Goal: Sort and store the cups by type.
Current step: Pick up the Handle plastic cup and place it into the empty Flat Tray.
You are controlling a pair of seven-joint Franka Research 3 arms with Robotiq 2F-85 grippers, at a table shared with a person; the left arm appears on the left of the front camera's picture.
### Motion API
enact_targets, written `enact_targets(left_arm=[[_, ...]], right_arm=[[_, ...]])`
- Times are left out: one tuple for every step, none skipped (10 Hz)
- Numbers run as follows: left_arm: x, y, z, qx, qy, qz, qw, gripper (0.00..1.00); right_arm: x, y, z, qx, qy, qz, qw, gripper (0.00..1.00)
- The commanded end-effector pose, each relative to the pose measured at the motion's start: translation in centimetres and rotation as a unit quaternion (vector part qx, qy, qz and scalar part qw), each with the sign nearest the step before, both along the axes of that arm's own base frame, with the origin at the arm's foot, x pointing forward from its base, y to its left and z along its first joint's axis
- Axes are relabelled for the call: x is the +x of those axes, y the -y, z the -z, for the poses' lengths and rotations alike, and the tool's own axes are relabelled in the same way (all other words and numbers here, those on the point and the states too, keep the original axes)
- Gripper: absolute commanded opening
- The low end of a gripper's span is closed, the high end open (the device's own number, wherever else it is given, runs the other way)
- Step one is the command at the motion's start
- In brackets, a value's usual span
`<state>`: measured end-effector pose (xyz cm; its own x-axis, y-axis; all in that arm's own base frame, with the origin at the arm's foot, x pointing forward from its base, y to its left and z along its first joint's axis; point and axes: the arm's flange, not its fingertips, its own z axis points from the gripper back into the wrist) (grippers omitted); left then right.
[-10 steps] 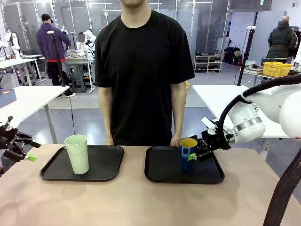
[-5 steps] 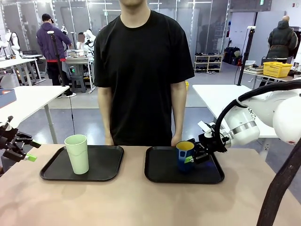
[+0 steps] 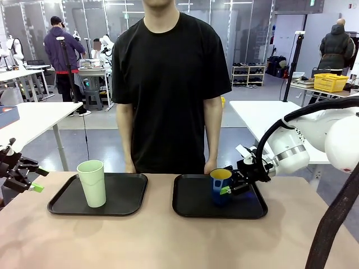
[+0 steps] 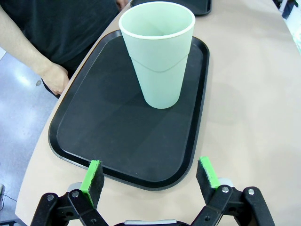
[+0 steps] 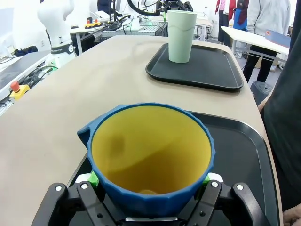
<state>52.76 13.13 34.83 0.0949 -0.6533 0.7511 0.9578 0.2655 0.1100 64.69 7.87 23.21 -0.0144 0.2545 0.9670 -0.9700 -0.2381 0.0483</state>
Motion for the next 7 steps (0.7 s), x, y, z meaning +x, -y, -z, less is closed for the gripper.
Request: enact_targets(left_arm=[[0.32, -0.17, -0.03, -0.010, 0.012, 0.007, 1.000, 1.00], [0.32, -0.17, -0.03, -0.010, 0.012, 0.007, 1.000, 1.00], [0.32, -0.17, -0.03, -0.010, 0.012, 0.007, 1.000, 1.00], [0.32, -0.17, -0.03, -0.010, 0.012, 0.007, 1.000, 1.00], [0.32, -0.17, -0.03, -0.010, 0.012, 0.007, 1.000, 1.00], [0.32, -0.17, -0.03, -0.010, 0.012, 0.007, 1.000, 1.00], [0.32, -0.17, -0.03, -0.010, 0.012, 0.007, 1.000, 1.00]], right_arm=[[0.36, -0.07, -0.18, -0.002, -0.018, 0.007, 1.000, 0.98], [0.31, -0.02, -0.23, -0.003, -0.019, 0.005, 1.000, 1.00], [0.23, 0.00, -0.31, -0.004, -0.021, 0.004, 1.000, 1.00], [0.20, 0.04, -0.32, -0.005, -0.022, 0.004, 1.000, 1.00], [0.14, 0.15, -0.34, -0.005, -0.023, 0.004, 1.000, 1.00], [0.09, 0.26, -0.34, -0.005, -0.025, 0.005, 1.000, 1.00], [0.00, 0.43, -0.32, -0.003, -0.029, 0.006, 1.000, 1.00]])
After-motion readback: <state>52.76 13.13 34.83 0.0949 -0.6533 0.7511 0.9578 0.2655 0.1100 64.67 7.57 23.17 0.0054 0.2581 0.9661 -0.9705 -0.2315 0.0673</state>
